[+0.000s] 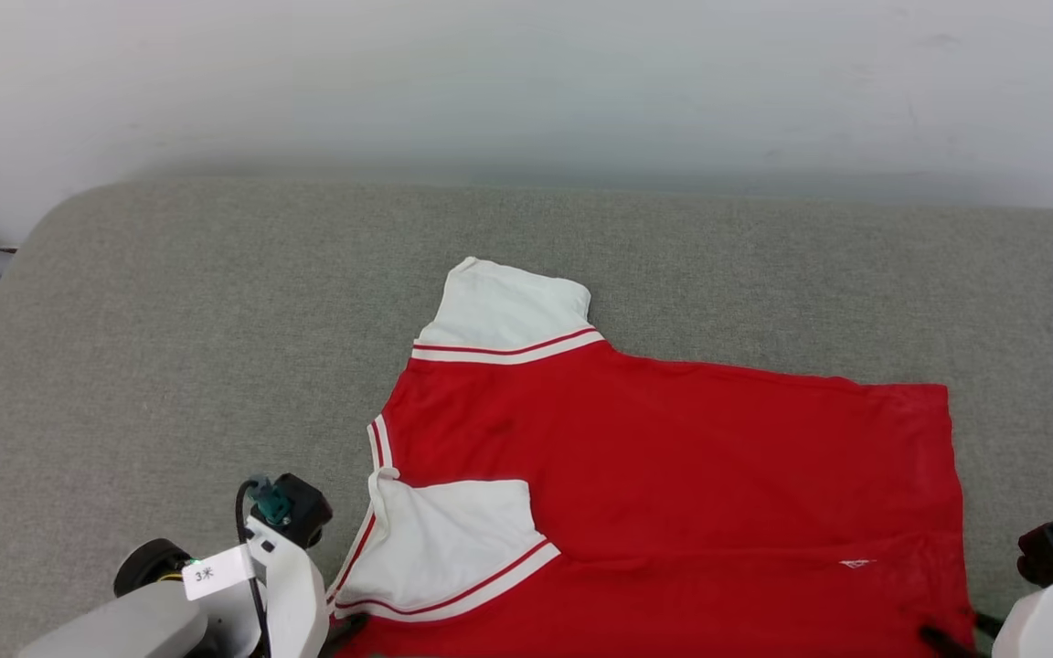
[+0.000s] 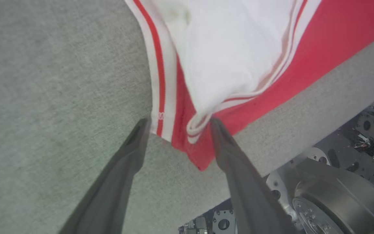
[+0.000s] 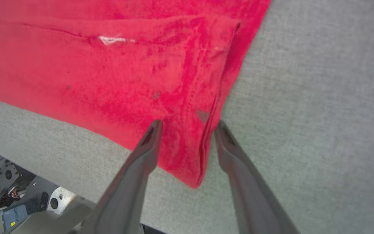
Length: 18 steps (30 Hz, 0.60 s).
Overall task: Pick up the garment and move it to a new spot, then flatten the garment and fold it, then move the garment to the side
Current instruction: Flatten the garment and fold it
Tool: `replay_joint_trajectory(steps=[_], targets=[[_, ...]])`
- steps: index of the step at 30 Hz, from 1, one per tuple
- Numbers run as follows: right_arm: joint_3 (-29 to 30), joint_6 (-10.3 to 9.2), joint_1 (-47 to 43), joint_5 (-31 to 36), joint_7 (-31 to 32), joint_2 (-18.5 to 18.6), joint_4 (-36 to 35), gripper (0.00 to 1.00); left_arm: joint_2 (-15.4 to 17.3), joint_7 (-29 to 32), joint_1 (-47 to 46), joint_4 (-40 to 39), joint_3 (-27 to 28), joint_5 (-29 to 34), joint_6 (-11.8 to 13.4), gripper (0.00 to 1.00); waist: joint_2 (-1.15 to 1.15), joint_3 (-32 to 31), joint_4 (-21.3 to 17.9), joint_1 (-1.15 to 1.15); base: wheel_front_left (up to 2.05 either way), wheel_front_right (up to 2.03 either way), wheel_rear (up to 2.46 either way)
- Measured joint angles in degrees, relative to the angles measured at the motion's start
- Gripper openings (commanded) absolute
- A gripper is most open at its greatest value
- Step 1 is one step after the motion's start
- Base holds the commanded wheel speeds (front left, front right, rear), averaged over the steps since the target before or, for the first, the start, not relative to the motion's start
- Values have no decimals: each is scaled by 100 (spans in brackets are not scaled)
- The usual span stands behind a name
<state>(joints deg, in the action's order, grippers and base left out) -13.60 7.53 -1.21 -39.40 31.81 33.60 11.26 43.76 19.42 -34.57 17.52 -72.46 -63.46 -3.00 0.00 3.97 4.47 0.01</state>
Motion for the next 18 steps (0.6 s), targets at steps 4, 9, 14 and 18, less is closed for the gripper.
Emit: replay_joint_trajectory(steps=[4, 9, 14, 18], targets=[[252, 0, 1, 211, -538, -81, -120, 100, 126, -266, -37, -130, 59, 244, 198, 100, 0, -155, 8, 0, 0, 0, 0], [730, -1, 26, 626, -1285, -415, -312, 100, 337, -621, -230, -425, 258, 498, 498, 100, 0, -293, 18, -1, 0, 0, 0], [1301, -2, 136, 1156, -1962, -1001, -623, 100, 376, -1020, -490, -555, 535, 675, 764, 100, 0, -291, -5, 0, 0, 0, 0], [1541, -2, 222, 1543, -2313, -1424, -983, 100, 290, -1346, -816, -487, 789, 802, 904, 100, 0, -188, -85, 0, 0, 0, 0]])
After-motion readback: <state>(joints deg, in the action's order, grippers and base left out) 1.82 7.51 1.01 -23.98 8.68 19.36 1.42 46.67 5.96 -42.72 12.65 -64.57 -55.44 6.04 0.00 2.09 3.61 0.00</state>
